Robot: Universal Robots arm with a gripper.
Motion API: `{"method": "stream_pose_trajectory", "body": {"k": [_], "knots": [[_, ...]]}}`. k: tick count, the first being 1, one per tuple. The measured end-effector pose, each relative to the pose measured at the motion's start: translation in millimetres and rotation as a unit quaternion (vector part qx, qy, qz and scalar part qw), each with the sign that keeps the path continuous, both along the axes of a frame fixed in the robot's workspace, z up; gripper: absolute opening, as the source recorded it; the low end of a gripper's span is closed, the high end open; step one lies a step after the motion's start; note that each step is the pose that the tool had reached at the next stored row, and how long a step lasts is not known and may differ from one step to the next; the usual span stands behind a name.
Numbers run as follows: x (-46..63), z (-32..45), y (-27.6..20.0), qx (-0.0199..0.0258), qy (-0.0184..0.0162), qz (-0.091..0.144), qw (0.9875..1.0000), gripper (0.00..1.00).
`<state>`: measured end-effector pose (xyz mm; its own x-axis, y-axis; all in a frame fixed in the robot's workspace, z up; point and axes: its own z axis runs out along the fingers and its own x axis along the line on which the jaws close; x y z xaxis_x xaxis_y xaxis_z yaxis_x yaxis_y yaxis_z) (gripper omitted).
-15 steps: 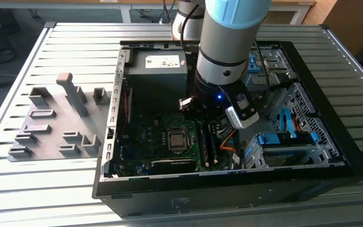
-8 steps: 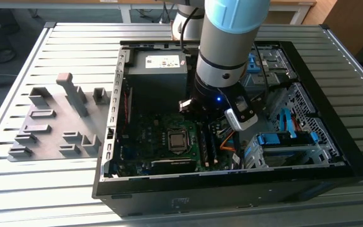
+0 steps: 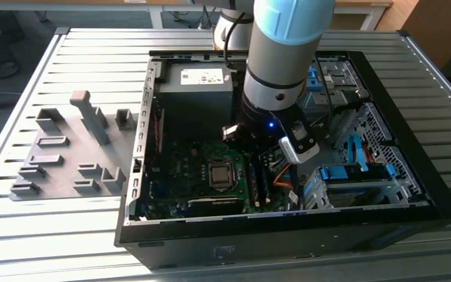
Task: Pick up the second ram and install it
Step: 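Press down the second ram until it locks into place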
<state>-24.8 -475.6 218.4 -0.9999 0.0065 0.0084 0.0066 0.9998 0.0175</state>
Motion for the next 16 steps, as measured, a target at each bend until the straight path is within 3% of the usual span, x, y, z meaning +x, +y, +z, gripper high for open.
{"method": "stream_pose_trajectory", "body": {"k": [9, 12, 16], "knots": [[-0.1, -3.6, -0.1, -0.0002, 0.0001, 0.000, 1.0000, 0.11], [0.1, 0.1, 0.5, 0.0020, -0.0006, 0.000, 1.0000, 0.11], [0.0, 10.1, 0.1, 0.0007, -0.0001, 0.000, 1.0000, 0.11]]}}
